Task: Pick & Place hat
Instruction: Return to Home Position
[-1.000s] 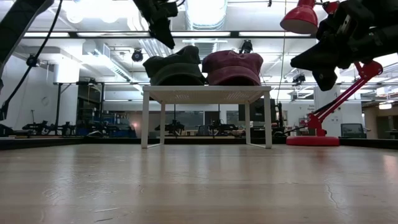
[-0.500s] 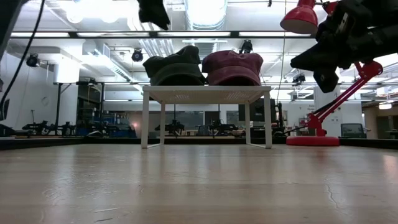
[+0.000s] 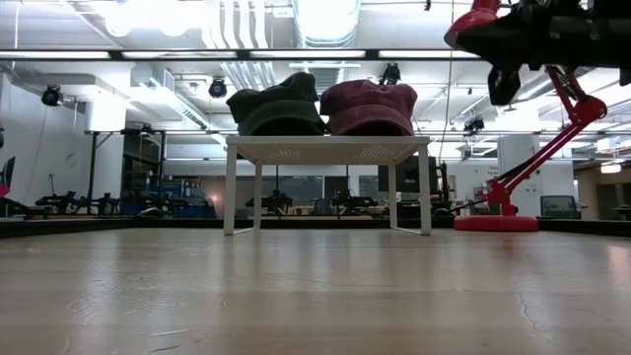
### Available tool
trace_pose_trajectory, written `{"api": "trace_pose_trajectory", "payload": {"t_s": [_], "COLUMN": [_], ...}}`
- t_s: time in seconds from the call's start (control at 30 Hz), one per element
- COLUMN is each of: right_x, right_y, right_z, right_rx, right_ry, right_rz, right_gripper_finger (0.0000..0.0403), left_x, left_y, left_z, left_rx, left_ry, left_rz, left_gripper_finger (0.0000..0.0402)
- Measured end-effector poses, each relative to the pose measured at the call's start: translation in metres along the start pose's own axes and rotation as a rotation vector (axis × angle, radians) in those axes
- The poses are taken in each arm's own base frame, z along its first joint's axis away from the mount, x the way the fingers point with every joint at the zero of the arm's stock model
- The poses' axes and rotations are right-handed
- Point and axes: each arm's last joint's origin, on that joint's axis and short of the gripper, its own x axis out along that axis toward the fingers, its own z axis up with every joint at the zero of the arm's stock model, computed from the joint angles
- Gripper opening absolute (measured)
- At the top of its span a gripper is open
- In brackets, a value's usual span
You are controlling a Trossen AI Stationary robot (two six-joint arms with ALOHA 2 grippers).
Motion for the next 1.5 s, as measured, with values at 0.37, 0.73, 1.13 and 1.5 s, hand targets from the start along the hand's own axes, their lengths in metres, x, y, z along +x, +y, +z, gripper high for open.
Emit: {"api": "trace_pose_trajectory", "payload": {"t_s": [0.37, 0.73, 1.13, 1.5], "right_x": [0.003, -0.004, -0.043, -0.050], "right_y": [0.014, 0.016, 0.000, -0.011], "right_z": [0.011, 0.017, -0.024, -0.044], "right_rx": [-0.104, -0.107, -0.169, -0.210], "right_ry": [0.122, 0.297, 0.276, 0.180], "right_rz": [0.216, 0.083, 0.121, 0.133], "right_gripper_finger": [0.0029, 0.0029, 0.0029, 0.0029], "left_x": [0.003, 0.016, -0.023, -0.014], "left_y": [-0.037, -0.088, -0.128, -0.134], "left_z": [-0.124, -0.246, -0.294, -0.288], "left_rx": [-0.223, -0.338, -0.355, -0.427], "left_ry": [-0.223, -0.434, -0.419, -0.433], "left_rz": [-0.018, 0.192, 0.180, 0.114], "left_gripper_finger": [0.0181, 0.0181, 0.0181, 0.0182]}}
